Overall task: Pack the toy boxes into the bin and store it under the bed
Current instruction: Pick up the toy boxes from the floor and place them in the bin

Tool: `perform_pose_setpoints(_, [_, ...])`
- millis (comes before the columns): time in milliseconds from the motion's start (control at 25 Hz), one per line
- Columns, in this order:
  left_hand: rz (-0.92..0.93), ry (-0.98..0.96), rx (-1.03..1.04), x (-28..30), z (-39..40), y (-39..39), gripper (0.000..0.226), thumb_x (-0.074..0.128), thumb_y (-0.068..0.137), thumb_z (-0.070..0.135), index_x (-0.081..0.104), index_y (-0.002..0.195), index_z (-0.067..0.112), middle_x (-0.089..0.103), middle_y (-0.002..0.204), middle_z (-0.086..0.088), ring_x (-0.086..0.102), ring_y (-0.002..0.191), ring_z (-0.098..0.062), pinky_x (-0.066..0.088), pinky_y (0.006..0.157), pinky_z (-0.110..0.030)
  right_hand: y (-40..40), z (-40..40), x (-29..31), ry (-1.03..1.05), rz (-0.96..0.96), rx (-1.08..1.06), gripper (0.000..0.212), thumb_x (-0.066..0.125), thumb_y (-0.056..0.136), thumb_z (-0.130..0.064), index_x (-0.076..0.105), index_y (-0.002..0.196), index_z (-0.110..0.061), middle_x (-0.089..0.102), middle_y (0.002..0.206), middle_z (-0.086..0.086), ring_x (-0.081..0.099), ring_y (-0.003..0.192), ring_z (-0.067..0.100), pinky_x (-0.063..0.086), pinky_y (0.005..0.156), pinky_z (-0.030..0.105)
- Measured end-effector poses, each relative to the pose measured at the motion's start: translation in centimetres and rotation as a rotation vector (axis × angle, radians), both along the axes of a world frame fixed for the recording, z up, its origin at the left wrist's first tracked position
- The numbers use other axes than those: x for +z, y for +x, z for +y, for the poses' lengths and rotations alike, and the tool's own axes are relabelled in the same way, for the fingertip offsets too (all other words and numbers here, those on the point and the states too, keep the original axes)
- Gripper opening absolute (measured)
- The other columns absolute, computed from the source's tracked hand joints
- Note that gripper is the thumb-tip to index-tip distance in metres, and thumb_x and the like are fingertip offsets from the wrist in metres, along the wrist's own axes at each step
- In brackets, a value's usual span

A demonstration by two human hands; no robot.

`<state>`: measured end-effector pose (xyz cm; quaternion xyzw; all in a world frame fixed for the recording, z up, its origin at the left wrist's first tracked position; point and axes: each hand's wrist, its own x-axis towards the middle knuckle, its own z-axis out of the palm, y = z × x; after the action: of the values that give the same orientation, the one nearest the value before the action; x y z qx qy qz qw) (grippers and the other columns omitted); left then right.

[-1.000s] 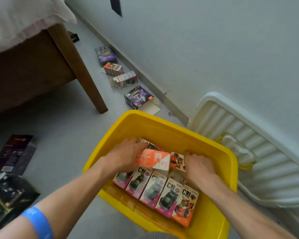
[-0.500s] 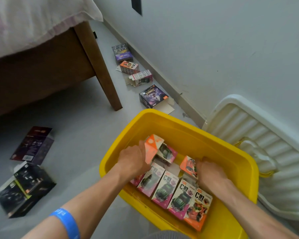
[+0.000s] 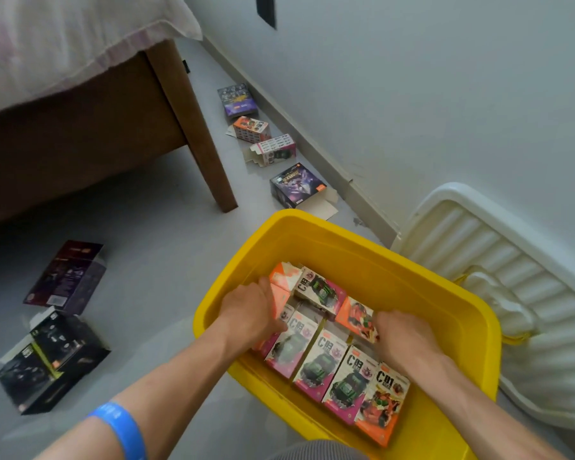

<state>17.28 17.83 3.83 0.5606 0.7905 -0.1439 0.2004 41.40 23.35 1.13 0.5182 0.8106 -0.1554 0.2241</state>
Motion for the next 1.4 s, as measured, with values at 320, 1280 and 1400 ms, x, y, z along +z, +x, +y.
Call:
perform_pose_setpoints(320, [-0.114, 0.252, -0.260, 11.1, 0.6, -11.1, 0.026, 0.059, 0.093, 0.042, 0.061, 0.112, 0.025, 0.054, 0.085, 0.007, 0.054, 0.078, -0.019, 0.040, 0.064, -0.031, -17.6, -2.2, 9.3, 0.290, 0.613, 0.317, 0.016, 0.058, 0.087, -0.034, 0.049, 0.080, -0.023, 0.066, 0.085, 0.004, 0.064, 0.080, 0.034, 0.036, 0.054, 0.035])
perform_pose_setpoints(1280, [-0.091, 0.331, 1.194, -7.8, -39.0, -25.5, 0.039, 0.062, 0.086, 0.029, 0.056, 0.124, 0.018, 0.061, 0.125, -0.005, 0.056, 0.113, -0.028, 0.047, 0.090, -0.037, -39.1, -31.0, -7.2, -0.290, 0.080, 0.822, 0.084, 0.064, 0.076, -0.061, 0.029, 0.141, -0.021, 0.047, 0.134, 0.004, 0.049, 0.119, 0.029, 0.041, 0.091, 0.041])
perform_pose_setpoints(1400, [0.222, 0.328, 1.221, -7.3, -40.8, -27.2, 0.060, 0.064, 0.079, 0.025, 0.045, 0.136, 0.015, 0.047, 0.134, -0.011, 0.046, 0.119, -0.035, 0.041, 0.093, -0.044, -39.0, -30.1, -7.4, -0.115, 0.151, 0.763, 0.078, 0.058, 0.081, -0.054, 0.027, 0.143, -0.019, 0.050, 0.131, 0.005, 0.050, 0.116, 0.029, 0.041, 0.089, 0.040])
